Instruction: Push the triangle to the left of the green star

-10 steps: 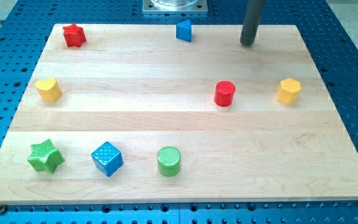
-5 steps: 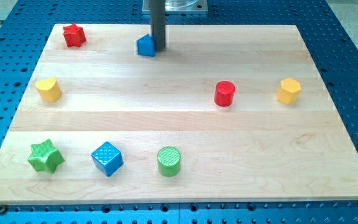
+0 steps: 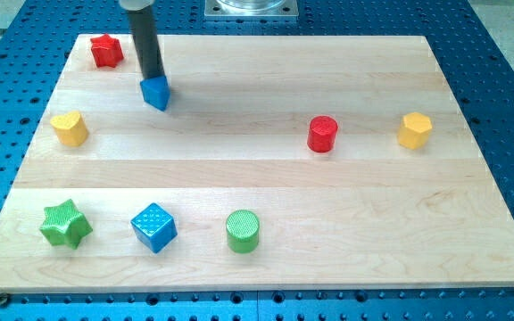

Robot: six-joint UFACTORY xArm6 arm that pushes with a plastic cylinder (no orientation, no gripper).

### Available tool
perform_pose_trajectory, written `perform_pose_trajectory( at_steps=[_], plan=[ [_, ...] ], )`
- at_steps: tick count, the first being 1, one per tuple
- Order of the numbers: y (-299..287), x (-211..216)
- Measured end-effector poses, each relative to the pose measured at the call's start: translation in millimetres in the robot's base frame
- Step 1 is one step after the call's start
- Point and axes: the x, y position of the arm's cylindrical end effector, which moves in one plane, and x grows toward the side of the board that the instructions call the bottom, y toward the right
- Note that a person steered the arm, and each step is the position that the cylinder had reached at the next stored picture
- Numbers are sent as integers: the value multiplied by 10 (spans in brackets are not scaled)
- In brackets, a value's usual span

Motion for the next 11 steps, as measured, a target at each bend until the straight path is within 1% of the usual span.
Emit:
perform_pose_trajectory(
  at_steps=[1, 3, 4, 5, 6, 7, 9, 11],
  plan=[
    [11, 419],
    [906, 377],
    [962, 544],
    [827, 781],
    [209, 921],
    [193, 1219],
    [529, 1564],
    [514, 1898]
  ],
)
